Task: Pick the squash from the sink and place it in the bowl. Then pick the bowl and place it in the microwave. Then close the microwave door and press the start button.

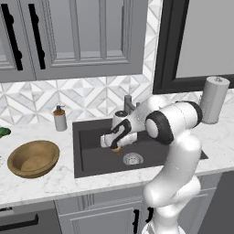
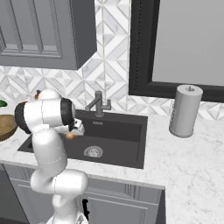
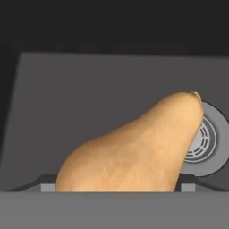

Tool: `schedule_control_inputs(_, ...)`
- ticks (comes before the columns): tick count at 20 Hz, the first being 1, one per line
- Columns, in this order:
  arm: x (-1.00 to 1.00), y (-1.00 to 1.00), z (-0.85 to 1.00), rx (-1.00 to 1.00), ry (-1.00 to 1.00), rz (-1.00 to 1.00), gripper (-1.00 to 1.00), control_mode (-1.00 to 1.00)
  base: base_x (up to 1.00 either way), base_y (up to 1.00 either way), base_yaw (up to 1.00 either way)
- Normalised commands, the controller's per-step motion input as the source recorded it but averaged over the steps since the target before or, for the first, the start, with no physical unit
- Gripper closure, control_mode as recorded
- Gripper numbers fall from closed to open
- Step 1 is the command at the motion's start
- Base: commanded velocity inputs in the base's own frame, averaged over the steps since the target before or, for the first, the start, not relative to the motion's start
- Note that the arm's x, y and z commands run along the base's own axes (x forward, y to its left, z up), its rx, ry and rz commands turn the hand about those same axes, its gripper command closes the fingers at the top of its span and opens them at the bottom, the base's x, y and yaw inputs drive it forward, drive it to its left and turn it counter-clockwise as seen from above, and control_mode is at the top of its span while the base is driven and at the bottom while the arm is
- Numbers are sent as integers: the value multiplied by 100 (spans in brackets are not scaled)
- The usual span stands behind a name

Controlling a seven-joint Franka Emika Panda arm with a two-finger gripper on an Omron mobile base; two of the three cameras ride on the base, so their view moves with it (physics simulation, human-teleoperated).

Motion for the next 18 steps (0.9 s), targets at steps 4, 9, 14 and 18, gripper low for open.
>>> schedule_control_inputs(4, -64, 23, 100, 0, -33, 0, 100, -100, 0, 0, 0)
schedule_control_inputs(9, -77, 31, 100, 0, -34, 0, 100, -100, 0, 0, 0)
schedule_control_inputs(14, -36, 24, 100, 3, -10, 3, 100, -100, 0, 0, 0)
schedule_control_inputs(18, -18, 30, 100, 0, 2, 1, 100, -100, 0, 0, 0)
